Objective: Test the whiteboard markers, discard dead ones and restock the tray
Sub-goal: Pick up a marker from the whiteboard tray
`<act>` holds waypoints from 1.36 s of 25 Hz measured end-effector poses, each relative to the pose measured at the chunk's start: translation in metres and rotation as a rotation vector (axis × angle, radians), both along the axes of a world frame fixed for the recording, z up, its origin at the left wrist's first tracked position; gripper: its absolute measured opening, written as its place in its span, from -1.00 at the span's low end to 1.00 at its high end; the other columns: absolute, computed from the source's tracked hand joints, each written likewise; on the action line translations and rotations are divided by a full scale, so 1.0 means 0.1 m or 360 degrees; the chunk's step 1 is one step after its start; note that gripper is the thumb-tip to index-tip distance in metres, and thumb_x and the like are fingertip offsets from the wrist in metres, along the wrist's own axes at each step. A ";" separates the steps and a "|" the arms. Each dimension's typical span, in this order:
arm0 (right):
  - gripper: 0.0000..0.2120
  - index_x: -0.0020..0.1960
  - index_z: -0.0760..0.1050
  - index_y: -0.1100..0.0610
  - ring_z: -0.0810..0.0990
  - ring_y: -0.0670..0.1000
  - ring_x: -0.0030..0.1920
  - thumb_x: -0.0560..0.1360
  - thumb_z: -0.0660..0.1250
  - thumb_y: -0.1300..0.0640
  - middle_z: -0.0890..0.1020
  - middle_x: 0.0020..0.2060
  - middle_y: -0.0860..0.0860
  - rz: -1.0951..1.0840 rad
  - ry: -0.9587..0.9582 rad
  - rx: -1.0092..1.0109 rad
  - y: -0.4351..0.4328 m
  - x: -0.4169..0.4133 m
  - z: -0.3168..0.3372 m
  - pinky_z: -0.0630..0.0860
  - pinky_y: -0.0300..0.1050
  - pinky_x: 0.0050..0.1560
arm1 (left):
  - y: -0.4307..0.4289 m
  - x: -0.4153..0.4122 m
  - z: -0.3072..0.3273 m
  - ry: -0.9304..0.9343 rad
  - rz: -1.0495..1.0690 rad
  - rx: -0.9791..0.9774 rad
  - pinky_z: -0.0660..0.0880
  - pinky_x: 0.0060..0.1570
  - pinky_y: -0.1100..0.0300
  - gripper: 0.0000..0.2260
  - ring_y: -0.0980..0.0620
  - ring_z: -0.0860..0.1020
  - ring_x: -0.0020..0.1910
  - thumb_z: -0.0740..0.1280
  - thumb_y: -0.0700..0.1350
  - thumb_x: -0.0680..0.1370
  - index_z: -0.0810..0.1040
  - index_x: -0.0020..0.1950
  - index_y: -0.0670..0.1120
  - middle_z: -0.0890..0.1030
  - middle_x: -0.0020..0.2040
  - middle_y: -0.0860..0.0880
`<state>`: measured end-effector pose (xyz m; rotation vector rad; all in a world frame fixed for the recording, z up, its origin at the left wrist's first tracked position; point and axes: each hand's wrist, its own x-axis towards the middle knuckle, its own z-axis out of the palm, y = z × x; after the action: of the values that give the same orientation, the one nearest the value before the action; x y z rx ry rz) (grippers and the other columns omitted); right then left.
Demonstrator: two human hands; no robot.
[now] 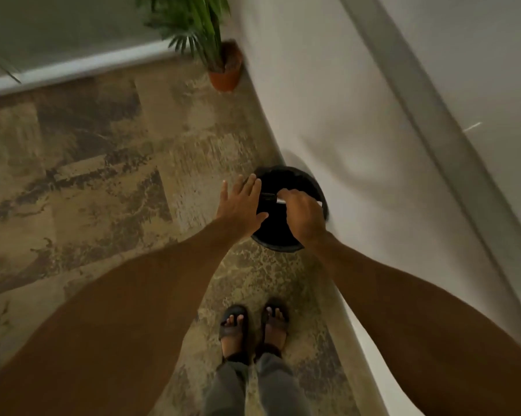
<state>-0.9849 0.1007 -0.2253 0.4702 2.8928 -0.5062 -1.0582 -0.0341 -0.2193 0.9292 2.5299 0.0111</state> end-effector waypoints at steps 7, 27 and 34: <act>-0.76 0.16 0.47 0.22 0.55 0.21 0.07 0.52 0.16 0.33 0.59 0.02 0.18 -0.0028 -0.0130 -0.0097 0.19 -0.25 -0.90 0.51 0.09 0.02 | 0.12 -0.11 -0.84 -0.0099 0.0151 -0.0093 -0.18 0.48 -0.15 -0.30 -0.08 -0.15 0.54 0.21 0.10 0.60 -0.10 0.57 -0.11 -0.08 0.58 -0.06; -0.55 0.35 0.39 0.24 0.50 0.18 0.22 0.58 0.22 -0.01 0.55 0.20 0.18 0.0138 0.0015 0.0044 0.27 -0.12 0.17 0.39 0.08 0.26 | 0.29 -0.03 0.42 0.0096 0.0313 -0.0030 -0.23 0.46 -0.17 -0.37 -0.10 -0.15 0.54 0.10 0.11 0.63 -0.13 0.56 -0.07 -0.14 0.58 -0.06; -0.47 0.24 0.53 0.14 0.58 0.18 0.14 0.54 0.04 -0.19 0.61 0.14 0.16 -0.0028 0.0101 0.0208 0.09 0.04 1.18 0.52 0.12 0.13 | 0.17 -0.04 1.39 0.0257 0.0171 0.0050 -0.27 0.45 -0.18 -0.39 -0.10 -0.16 0.54 0.04 0.15 0.63 -0.14 0.56 -0.07 -0.14 0.57 -0.05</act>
<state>-0.9813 0.1099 -0.1070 0.5072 2.9977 -0.3420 -1.0622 -0.0168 -0.0805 0.8350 2.7338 0.0094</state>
